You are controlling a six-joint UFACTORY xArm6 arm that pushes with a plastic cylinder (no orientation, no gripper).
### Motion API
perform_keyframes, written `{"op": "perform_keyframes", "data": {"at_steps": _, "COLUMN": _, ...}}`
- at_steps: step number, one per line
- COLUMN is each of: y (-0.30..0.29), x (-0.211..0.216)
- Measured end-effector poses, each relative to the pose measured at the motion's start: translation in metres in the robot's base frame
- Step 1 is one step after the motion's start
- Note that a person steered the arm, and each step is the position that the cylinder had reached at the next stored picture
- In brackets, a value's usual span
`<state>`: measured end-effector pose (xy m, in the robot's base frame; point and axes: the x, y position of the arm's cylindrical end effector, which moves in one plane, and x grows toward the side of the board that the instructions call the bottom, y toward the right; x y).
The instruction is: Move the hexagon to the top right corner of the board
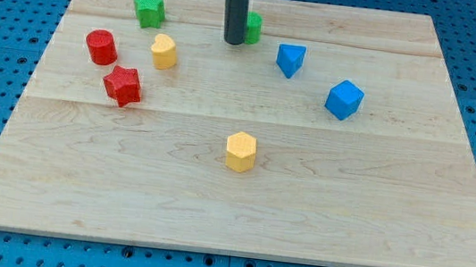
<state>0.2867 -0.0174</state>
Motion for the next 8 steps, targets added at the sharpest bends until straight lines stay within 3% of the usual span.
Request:
{"op": "perform_keyframes", "data": {"at_steps": 1, "y": 0.029, "x": -0.004}}
{"op": "perform_keyframes", "data": {"at_steps": 4, "y": -0.004, "x": 0.177}}
{"op": "perform_keyframes", "data": {"at_steps": 5, "y": 0.003, "x": 0.201}}
{"op": "perform_keyframes", "data": {"at_steps": 6, "y": 0.055, "x": 0.236}}
{"op": "perform_keyframes", "data": {"at_steps": 7, "y": 0.049, "x": 0.252}}
{"op": "perform_keyframes", "data": {"at_steps": 8, "y": 0.101, "x": 0.267}}
